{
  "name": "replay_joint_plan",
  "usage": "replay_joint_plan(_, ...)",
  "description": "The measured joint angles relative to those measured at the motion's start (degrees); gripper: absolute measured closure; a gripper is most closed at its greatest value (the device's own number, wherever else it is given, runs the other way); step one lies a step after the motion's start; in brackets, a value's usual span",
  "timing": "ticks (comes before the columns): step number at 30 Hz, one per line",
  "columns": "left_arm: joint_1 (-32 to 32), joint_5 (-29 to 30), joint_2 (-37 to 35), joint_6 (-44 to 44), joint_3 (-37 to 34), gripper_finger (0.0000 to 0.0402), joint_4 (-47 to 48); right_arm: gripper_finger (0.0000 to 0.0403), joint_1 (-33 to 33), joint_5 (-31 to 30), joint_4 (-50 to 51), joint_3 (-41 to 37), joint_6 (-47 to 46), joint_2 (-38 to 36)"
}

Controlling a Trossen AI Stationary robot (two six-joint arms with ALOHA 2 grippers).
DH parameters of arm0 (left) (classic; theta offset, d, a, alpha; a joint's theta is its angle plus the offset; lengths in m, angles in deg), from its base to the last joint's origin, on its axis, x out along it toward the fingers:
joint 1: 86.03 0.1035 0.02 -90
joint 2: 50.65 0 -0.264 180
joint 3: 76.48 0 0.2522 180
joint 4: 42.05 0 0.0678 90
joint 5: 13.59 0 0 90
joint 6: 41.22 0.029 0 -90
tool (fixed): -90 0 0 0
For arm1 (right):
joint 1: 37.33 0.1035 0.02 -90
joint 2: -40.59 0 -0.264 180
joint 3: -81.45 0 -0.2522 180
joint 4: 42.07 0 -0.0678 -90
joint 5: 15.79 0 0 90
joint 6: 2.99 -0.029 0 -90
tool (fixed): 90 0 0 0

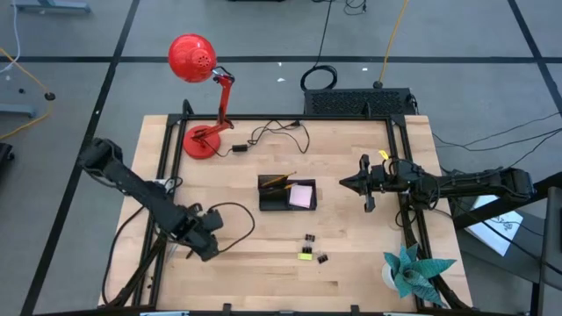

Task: Pick and place office supplies into organizer
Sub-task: Put the pen into the desk organizer

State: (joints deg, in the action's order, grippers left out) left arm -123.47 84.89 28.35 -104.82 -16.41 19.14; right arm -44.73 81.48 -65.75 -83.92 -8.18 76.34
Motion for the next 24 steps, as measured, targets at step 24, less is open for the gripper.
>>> replay_joint_plan(24, -0.1, -4.5, 10.6, -12.0, 0.0, 0.0212, 5.5, 0.0399, 0.0, 0.0, 0.0, 0.0, -0.1, 0.1)
